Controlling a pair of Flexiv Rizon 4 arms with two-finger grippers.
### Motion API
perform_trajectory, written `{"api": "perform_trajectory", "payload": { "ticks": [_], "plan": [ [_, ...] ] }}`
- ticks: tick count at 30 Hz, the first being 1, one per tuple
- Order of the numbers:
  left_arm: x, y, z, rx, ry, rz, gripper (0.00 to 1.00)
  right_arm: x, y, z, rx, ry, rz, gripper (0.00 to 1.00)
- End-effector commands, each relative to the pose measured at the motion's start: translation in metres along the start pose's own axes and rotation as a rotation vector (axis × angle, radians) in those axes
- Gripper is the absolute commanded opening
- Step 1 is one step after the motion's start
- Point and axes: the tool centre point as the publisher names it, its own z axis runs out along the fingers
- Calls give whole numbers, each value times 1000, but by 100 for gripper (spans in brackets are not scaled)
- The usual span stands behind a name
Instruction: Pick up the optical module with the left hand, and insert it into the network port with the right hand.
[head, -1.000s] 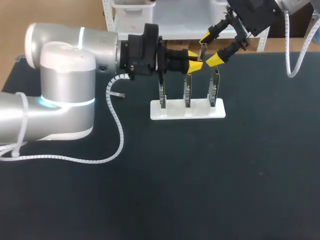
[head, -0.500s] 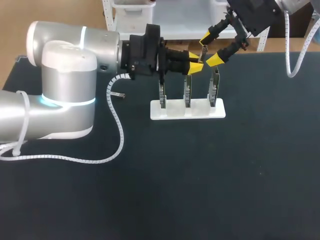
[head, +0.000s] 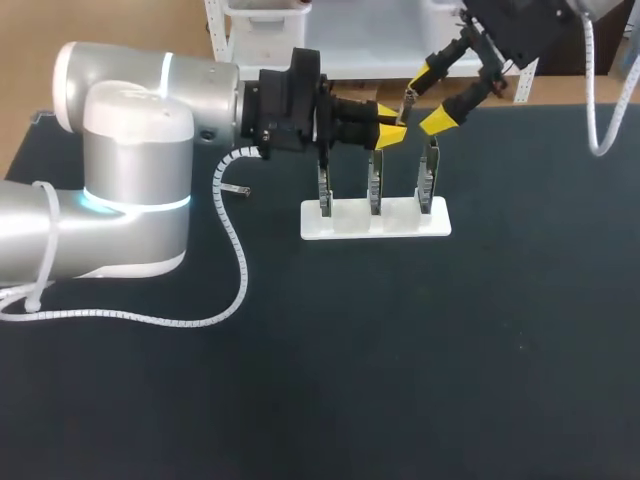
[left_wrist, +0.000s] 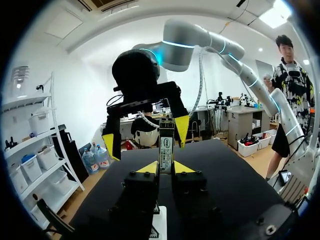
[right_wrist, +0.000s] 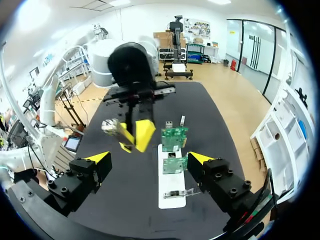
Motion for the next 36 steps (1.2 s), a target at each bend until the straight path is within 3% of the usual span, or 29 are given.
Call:
{"api": "perform_trajectory", "payload": {
  "ticks": [1, 15, 36],
  "plan": [
    [0, 3, 0, 8, 4, -1, 0, -11, 21, 0, 87, 18, -15, 100],
    [0, 3, 0, 8, 4, -1, 0, -20, 18, 3, 116, 6, -118, 100],
    [0, 3, 0, 8, 4, -1, 0, -32, 5, 3, 47, -75, -182, 100]
  ]
}}
